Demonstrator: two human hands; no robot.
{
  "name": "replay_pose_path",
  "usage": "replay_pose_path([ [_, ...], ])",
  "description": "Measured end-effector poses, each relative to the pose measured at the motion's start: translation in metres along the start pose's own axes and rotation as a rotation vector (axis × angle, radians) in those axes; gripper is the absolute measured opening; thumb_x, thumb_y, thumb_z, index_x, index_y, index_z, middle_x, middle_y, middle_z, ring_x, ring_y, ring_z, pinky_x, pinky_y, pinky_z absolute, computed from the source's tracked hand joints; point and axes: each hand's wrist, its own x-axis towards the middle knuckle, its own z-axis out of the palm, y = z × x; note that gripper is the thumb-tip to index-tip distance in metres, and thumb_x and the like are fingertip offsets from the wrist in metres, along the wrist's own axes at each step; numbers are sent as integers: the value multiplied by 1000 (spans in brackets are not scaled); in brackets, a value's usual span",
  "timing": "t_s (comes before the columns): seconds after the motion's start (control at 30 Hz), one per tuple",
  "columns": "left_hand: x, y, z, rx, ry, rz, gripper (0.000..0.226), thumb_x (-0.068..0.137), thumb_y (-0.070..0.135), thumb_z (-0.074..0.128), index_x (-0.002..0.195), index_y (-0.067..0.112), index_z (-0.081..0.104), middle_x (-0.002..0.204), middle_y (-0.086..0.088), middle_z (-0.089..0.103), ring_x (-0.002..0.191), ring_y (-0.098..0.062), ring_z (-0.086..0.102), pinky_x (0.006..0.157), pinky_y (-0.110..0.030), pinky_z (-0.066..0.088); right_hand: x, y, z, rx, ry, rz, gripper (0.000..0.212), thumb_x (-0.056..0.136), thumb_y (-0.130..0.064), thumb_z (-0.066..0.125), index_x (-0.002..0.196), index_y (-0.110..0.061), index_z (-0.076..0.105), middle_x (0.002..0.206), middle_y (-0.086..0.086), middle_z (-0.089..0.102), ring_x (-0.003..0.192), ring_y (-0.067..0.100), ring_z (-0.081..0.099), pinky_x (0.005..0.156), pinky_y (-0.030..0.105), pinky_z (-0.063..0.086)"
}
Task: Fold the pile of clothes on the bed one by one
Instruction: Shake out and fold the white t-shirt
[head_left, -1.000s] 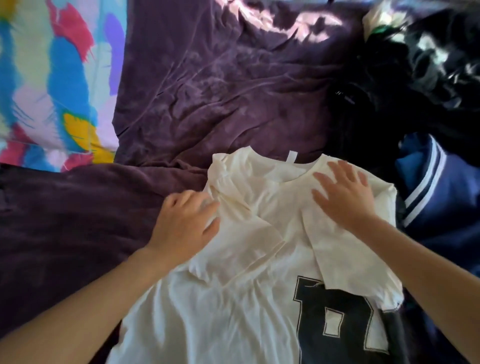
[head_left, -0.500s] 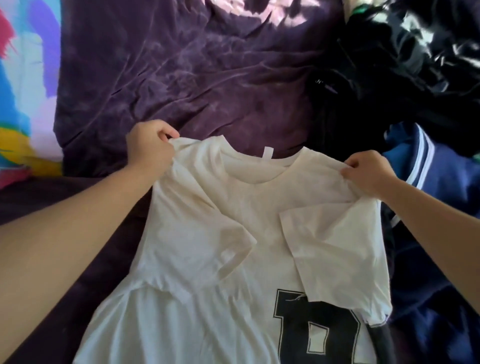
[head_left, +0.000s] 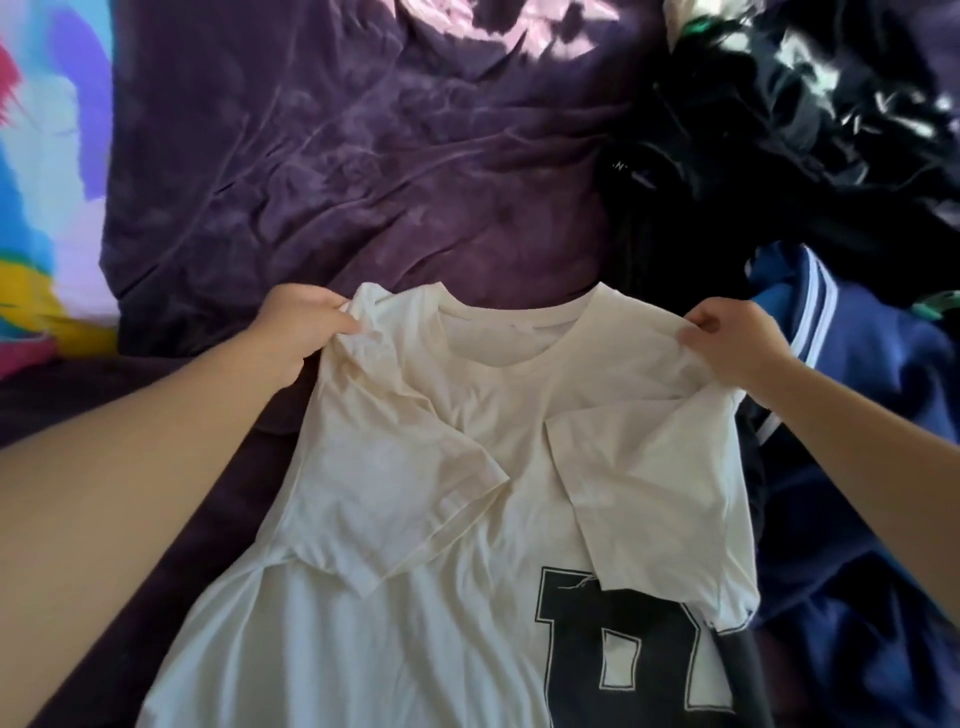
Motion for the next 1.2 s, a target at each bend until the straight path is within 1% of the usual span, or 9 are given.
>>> replay_pose_path([
  [0.2,-61,-10,-43,-240,-88,245,35,77,-8,63,66,24,67,63,10,65,68,-7,59,68,-20,49,-80,9,-27,324,259,-100,11,89,-15,59,82,-25,60,70,-18,61,66,-8,55,64,8,40],
  [0.37,-146,-69,-78,-21,-240,424,38,67,-10,67,70,27,71,83,12,72,78,-1,66,78,-13,52,-181,41,-31,647,121,-104,50,87,13,51,74,-34,64,86,-32,67,84,-12,62,81,7,47],
  [0.47,-182,-107,-90,160,-317,364,18,61,12,74,67,28,67,94,14,70,89,-2,65,88,-18,49,-231,74,-11,507,11,-139,47,84,17,51,91,-28,62,97,-31,66,94,-13,58,89,6,42],
  [0.57,-206,-135,-86,371,-236,334,51,63,-19,70,68,31,63,98,22,69,99,4,56,93,-11,39,-264,97,18,181,-13,-305,30,85,2,55,94,-24,67,104,-13,69,104,1,60,90,22,45],
  [0.73,-224,-152,-60,720,-82,413,36,66,-5,71,75,29,63,107,-9,67,94,-41,58,78,-48,45,-275,97,52,-534,-52,-478,19,57,-12,81,73,-9,71,100,14,71,92,36,68,66,46,54],
  [0.83,-219,-146,-47,462,-101,185,26,82,10,55,107,17,61,106,-2,59,92,-24,56,80,-39,44,-267,86,58,-446,92,-398,19,74,-14,54,79,-3,69,91,16,68,80,38,65,62,45,51],
  [1.0,-182,-123,-19,79,113,-187,31,79,27,64,90,-1,58,77,-15,59,71,-27,54,64,-36,41,-231,58,50,6,162,224,47,87,-25,61,130,-13,45,125,17,47,113,39,45,86,47,41],
  [1.07,-173,-115,-11,-68,164,-240,7,82,8,64,81,1,61,73,-17,55,63,-23,54,58,-31,41,-217,53,48,139,150,284,45,90,-26,54,132,-19,40,113,11,55,105,37,53,81,43,44],
  [1.2,-158,-103,-14,-226,267,-55,19,86,9,62,71,21,60,63,-2,48,44,-9,44,30,-10,30,-194,59,33,214,389,204,29,90,-13,49,118,-17,56,78,2,56,80,27,54,65,27,30],
])
